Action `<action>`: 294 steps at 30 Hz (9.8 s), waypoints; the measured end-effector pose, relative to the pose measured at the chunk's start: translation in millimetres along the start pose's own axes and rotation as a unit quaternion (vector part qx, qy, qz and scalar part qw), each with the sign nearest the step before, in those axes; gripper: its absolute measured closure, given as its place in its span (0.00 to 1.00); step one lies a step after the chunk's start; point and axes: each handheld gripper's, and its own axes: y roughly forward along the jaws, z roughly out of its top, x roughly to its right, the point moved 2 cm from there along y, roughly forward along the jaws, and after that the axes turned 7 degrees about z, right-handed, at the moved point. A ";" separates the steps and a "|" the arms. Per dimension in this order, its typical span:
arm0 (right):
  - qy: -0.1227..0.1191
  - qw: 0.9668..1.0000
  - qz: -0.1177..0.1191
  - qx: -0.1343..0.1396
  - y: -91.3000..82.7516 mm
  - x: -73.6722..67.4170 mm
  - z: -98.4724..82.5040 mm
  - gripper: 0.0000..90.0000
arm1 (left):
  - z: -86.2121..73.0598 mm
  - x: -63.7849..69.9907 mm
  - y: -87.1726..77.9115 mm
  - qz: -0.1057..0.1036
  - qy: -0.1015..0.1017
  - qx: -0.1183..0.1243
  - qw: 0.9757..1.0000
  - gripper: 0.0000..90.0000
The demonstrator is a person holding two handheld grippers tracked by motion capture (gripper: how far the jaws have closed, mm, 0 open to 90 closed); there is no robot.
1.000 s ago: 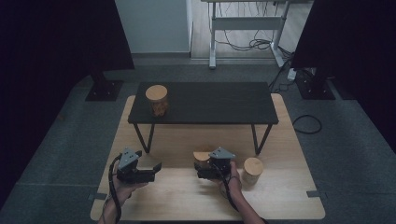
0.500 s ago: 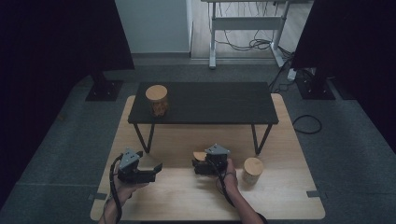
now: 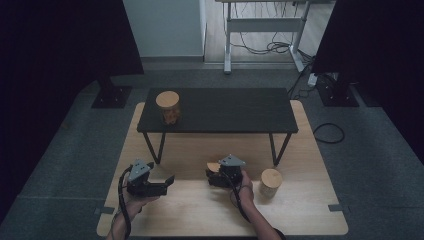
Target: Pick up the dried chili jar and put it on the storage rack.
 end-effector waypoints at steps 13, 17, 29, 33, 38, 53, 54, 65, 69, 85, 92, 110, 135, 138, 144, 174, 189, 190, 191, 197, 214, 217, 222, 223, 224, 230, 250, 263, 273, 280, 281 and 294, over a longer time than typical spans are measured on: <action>-0.009 1.000 0.001 -0.001 -0.9 0.0 0.2 0.26 | 0.7 1.7 0.1 0.000 0.002 -0.002 1.000 0.05; -0.013 1.000 -0.001 0.002 -4.0 -1.5 0.4 0.26 | 0.7 1.5 -0.2 0.001 0.002 -0.001 1.000 0.05; -0.018 1.000 0.013 0.011 -24.2 -3.0 0.3 0.26 | 0.5 1.6 2.0 0.000 0.001 -0.004 1.000 0.05; -0.018 1.000 0.019 0.016 -31.5 -5.9 -0.5 0.26 | 0.5 2.5 3.6 0.000 0.003 -0.007 1.000 0.05; -0.013 0.999 0.025 0.024 -39.7 -9.0 -1.4 0.26 | -0.2 3.0 4.5 0.002 0.002 -0.010 1.000 0.05; -0.014 0.999 0.034 0.031 -53.3 -10.1 -3.9 0.26 | -0.9 4.3 8.3 0.003 0.005 -0.019 1.000 0.05; -0.014 0.999 0.035 0.031 -54.1 -10.4 -3.7 0.26 | -0.9 4.3 8.3 0.003 0.006 -0.019 1.000 0.05; -0.010 0.999 0.037 0.033 -61.8 -10.9 -0.5 0.26 | -0.8 2.6 6.1 0.008 0.005 -0.016 1.000 0.05; -0.007 0.998 0.045 0.032 -65.4 -10.3 2.6 0.26 | -0.8 5.7 9.0 0.006 0.011 -0.021 1.000 0.05; -0.019 0.997 0.050 0.048 -80.2 -11.7 9.7 0.26 | -0.5 8.4 14.0 0.000 0.018 -0.028 0.999 0.04; -0.021 0.997 0.049 0.060 -86.6 -12.0 11.8 0.26 | -0.5 8.8 14.9 0.000 0.018 -0.029 0.999 0.04; -0.028 0.996 0.056 0.065 -93.6 -12.3 14.6 0.26 | -0.6 9.0 17.2 -0.003 0.023 -0.033 0.999 0.04; -0.044 0.995 0.063 0.070 -106.8 -15.4 28.2 0.26 | 0.1 7.6 14.1 -0.004 0.021 -0.028 0.999 0.04; -0.031 0.994 0.082 0.073 -107.7 -10.2 30.4 0.26 | 0.4 7.4 13.6 -0.004 0.022 -0.027 0.999 0.04; -0.037 0.994 0.080 0.068 -107.3 -11.6 34.9 0.26 | 0.1 6.8 13.5 -0.004 0.020 -0.027 0.999 0.04; -0.053 0.994 0.079 0.061 -110.4 -11.3 54.9 0.27 | -0.6 7.2 14.8 -0.007 0.019 -0.027 0.999 0.04; -0.058 0.993 0.080 0.057 -111.6 -11.7 59.9 0.27 | -0.6 7.9 15.1 -0.007 0.020 -0.028 0.999 0.04; -0.059 0.993 0.080 0.058 -111.7 -11.5 60.1 0.27 | -0.5 7.8 15.2 -0.007 0.020 -0.029 0.999 0.04; -0.061 0.993 0.080 0.057 -111.9 -11.2 60.4 0.27 | -0.5 7.7 15.3 -0.008 0.021 -0.029 0.999 0.04; -0.062 0.993 0.079 0.058 -113.2 -11.6 63.7 0.27 | 0.0 7.8 15.7 -0.009 0.023 -0.031 0.999 0.04; -0.074 0.992 0.083 0.059 -113.7 -12.9 74.9 0.27 | 0.8 13.0 18.1 -0.016 0.033 -0.035 0.999 0.04; -0.074 0.992 0.081 0.060 -114.9 -12.4 76.4 0.27 | 0.3 14.3 19.5 -0.016 0.034 -0.036 0.999 0.04; -0.077 0.992 0.079 0.060 -117.6 -10.8 78.6 0.27 | -0.5 15.5 21.7 -0.017 0.036 -0.042 0.998 0.04; -0.078 0.992 0.078 0.059 -118.3 -10.4 79.0 0.27 | -0.6 15.7 21.7 -0.017 0.036 -0.041 0.998 0.04; -0.079 0.992 0.077 0.057 -118.8 -10.0 79.4 0.27 | -0.5 15.9 21.6 -0.017 0.037 -0.042 0.998 0.04; -0.078 0.993 0.074 0.058 -122.6 -6.4 82.5 0.27 | -0.5 16.3 21.5 -0.017 0.036 -0.041 0.998 0.04; -0.082 0.992 0.070 0.064 -127.0 -1.6 103.6 0.27 | -0.4 13.9 19.4 -0.015 0.032 -0.037 0.999 0.05; -0.080 0.992 0.069 0.064 -127.6 3.5 111.5 0.27 | -0.2 14.5 19.9 -0.015 0.033 -0.038 0.999 0.05; -0.083 0.992 0.070 0.063 -127.3 5.5 120.8 0.27 | 0.4 14.3 18.8 -0.015 0.035 -0.037 0.999 0.05; -0.089 0.992 0.069 0.060 -126.9 5.3 127.5 0.27 | 0.5 14.4 18.8 -0.015 0.035 -0.037 0.999 0.05; -0.089 0.992 0.069 0.060 -127.0 5.3 128.2 0.27 | 0.5 14.4 18.9 -0.015 0.035 -0.037 0.999 0.05; -0.092 0.992 0.064 0.063 -127.5 6.2 133.7 0.27 | 0.4 14.1 18.3 -0.015 0.034 -0.036 0.999 0.05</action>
